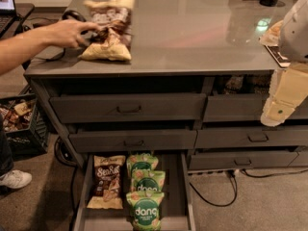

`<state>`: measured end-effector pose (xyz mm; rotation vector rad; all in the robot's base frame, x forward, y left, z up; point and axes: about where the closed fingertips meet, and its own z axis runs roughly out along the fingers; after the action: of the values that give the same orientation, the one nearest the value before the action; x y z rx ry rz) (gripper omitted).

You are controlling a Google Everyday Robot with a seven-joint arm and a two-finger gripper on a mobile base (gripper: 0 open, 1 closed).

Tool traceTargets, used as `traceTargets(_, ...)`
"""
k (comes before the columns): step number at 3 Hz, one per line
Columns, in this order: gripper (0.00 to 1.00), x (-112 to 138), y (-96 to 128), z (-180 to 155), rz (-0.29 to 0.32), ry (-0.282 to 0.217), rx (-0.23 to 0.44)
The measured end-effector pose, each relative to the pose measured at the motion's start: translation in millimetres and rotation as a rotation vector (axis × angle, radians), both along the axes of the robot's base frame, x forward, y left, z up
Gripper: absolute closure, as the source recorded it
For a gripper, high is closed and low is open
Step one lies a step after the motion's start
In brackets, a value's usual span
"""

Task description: Pick brown chip bag from bottom drawer and place on counter

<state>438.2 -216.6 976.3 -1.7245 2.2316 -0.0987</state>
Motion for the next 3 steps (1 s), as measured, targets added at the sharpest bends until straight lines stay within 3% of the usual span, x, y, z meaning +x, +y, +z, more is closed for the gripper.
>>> traceTargets(1,0.16,0.0,0.0,0.0,0.0,0.0,0.0)
traceTargets(3,0.0,0.0,0.0,0.1,0.0,0.0,0.0)
